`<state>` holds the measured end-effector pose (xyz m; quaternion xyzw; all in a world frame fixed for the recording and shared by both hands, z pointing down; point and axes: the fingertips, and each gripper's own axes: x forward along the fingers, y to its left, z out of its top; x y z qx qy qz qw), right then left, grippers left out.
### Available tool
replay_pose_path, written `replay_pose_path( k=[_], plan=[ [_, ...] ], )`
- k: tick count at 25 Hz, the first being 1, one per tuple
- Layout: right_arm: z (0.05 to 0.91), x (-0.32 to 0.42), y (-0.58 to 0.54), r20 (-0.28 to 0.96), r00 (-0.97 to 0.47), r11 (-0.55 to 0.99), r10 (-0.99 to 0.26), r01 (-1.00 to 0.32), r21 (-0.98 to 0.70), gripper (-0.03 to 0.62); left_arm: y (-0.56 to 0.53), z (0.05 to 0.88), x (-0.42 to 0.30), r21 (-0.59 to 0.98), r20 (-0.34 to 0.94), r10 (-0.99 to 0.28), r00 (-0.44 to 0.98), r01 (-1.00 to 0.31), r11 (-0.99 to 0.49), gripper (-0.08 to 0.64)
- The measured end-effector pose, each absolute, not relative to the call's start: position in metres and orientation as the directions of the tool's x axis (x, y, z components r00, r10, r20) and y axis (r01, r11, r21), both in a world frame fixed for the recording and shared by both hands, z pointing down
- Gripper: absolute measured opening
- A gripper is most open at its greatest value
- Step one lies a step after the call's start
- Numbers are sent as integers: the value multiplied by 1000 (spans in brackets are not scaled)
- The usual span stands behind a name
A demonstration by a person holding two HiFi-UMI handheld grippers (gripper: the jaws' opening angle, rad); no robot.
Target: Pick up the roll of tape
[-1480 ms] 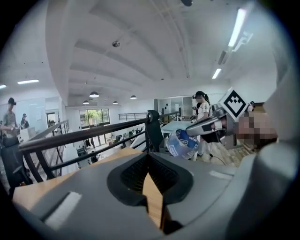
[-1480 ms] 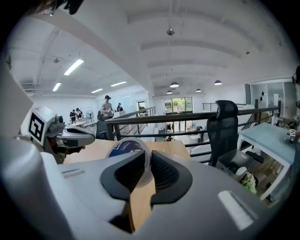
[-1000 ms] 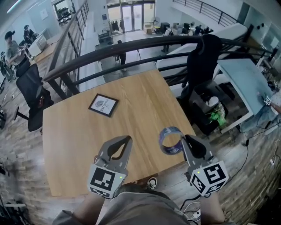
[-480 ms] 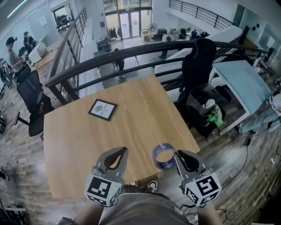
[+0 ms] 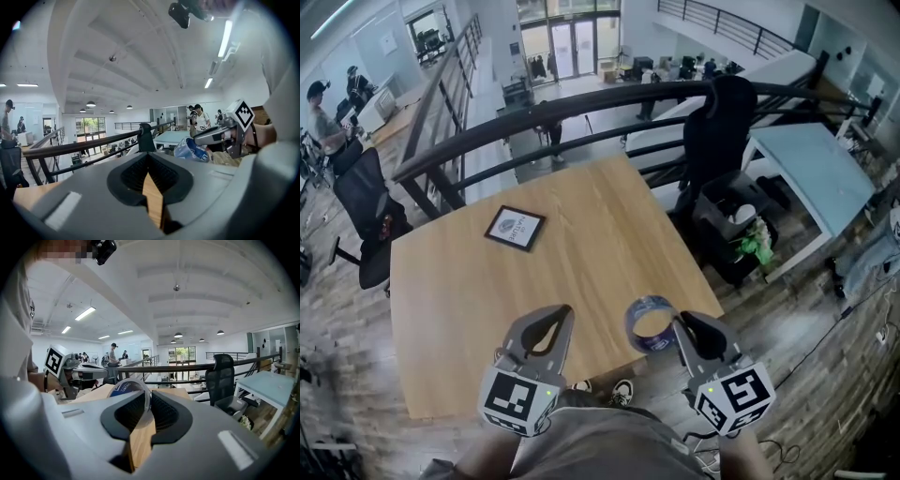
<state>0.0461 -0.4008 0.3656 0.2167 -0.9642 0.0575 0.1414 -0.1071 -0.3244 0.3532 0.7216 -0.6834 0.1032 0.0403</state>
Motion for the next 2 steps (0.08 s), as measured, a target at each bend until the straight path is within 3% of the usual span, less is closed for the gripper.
replay_pose_path(
  k=[2],
  plan=[
    [363,48,-401,291,-866,899,-406,-436,-45,52,-324,350,-106,-86,198,-979,44,-994,-62,2]
  ],
)
